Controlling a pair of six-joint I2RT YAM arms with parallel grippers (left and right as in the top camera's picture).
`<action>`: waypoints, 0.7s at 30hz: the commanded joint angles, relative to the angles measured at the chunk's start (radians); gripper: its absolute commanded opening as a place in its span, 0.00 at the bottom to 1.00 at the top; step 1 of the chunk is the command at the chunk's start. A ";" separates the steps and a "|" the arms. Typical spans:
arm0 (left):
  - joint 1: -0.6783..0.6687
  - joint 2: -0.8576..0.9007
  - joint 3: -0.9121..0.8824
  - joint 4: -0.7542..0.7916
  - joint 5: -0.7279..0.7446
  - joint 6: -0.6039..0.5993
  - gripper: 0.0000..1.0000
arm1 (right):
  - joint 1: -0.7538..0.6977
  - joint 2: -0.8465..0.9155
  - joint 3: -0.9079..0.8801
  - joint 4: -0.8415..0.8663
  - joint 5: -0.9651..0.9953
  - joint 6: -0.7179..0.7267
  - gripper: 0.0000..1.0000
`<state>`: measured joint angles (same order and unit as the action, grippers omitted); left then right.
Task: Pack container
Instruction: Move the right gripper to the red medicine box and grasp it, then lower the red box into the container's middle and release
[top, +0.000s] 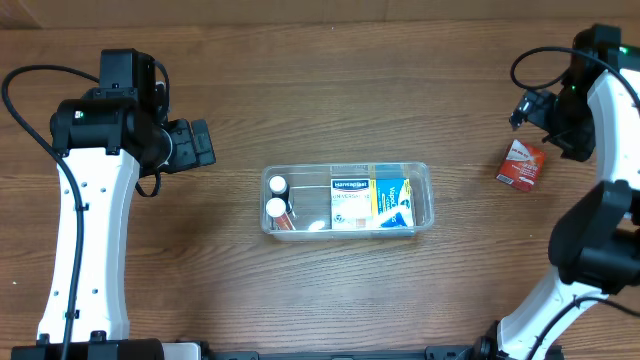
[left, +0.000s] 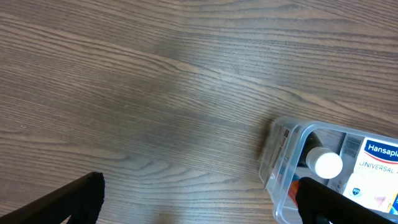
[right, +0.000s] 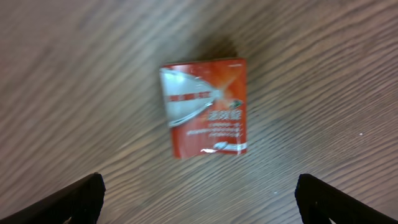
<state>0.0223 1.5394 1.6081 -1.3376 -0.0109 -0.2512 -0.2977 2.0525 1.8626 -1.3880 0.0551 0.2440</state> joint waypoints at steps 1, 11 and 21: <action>0.003 -0.003 -0.005 0.005 0.001 0.019 1.00 | -0.038 0.057 -0.001 -0.001 -0.013 -0.019 1.00; 0.003 -0.003 -0.005 0.015 0.001 0.020 1.00 | -0.037 0.103 -0.222 0.190 -0.034 -0.070 1.00; 0.003 -0.003 -0.005 0.015 0.001 0.019 1.00 | -0.037 0.103 -0.319 0.314 -0.035 -0.095 0.82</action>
<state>0.0223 1.5394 1.6081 -1.3231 -0.0109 -0.2512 -0.3378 2.1525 1.5566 -1.0817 0.0238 0.1547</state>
